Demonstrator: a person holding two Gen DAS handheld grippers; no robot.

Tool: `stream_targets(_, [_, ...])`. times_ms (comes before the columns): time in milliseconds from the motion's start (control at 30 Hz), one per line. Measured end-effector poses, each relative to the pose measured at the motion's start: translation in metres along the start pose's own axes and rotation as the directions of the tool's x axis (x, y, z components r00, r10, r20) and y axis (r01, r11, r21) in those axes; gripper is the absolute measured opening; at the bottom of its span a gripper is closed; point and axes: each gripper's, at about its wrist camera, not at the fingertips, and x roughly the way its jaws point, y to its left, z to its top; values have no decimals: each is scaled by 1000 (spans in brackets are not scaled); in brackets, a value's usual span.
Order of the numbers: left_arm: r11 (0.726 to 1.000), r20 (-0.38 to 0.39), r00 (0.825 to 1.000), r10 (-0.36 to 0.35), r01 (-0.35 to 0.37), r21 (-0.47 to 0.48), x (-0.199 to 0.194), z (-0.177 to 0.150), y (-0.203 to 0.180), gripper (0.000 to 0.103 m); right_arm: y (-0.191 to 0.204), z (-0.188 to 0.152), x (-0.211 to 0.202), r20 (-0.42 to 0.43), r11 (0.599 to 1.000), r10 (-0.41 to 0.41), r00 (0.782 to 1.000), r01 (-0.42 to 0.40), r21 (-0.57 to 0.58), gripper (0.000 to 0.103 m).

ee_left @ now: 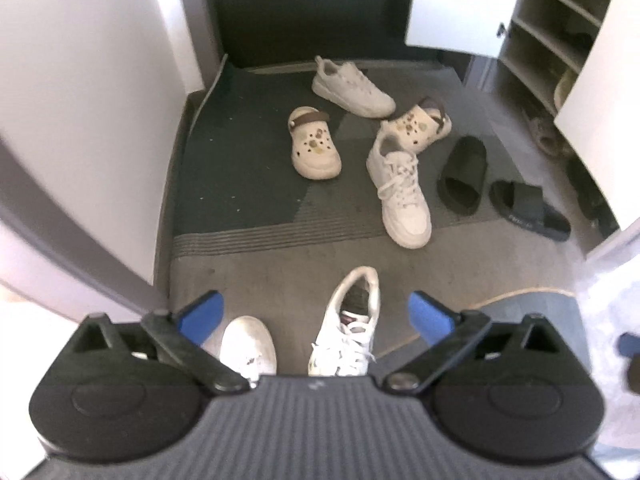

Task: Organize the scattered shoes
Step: 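Open the left gripper and lift it away from the sneaker, then lower the right gripper onto a white sneaker with red tongue label and grasp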

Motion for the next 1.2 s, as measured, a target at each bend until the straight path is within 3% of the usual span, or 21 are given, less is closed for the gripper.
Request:
stream_targets(200, [999,115,993,-25,27,-19,-50,-8,3,100,10,-9,8,-56,993,-6,998,0,-114,103])
stream_targets(333, [1000,253,967,-4,8,-15,-88,-16,-2,102,21,-12,27,-84,964,-56,995,32,-265,103])
stream_targets(533, [997,287,955,-73,79,-9,-107,-28,-11,102,29,-28,77,-193,882,-133,972,27,-471,103])
stream_targets(600, [995,281,955,-98,102,1,-109,-30,-12,102,33,-35,96,-245,833,-165,955,2,-553,103])
stream_targets(700, [992,275,954,-122,122,16,-109,-30,-11,102,37,-47,126,-269,715,-236,934,-21,-699,103])
stream_targets(833, [995,278,955,-99,101,6,-103,-27,-4,103,34,-62,173,-290,497,-346,892,-88,-863,103])
stream_targets(900, [995,272,958,-92,98,-8,-100,-26,0,103,33,-68,188,-287,392,-361,888,-135,-910,103])
stream_targets(967, [994,260,961,-90,103,-35,-96,-22,4,103,33,-79,205,-249,222,-350,903,-178,-959,103])
stream_targets(1067, [994,241,967,-85,100,-50,-87,-13,3,103,25,-86,230,-223,89,-344,912,-205,-975,103])
stream_targets(1200, [988,184,977,-112,130,-88,-71,-4,6,103,1,-99,264,-236,-58,-425,874,-287,-956,98])
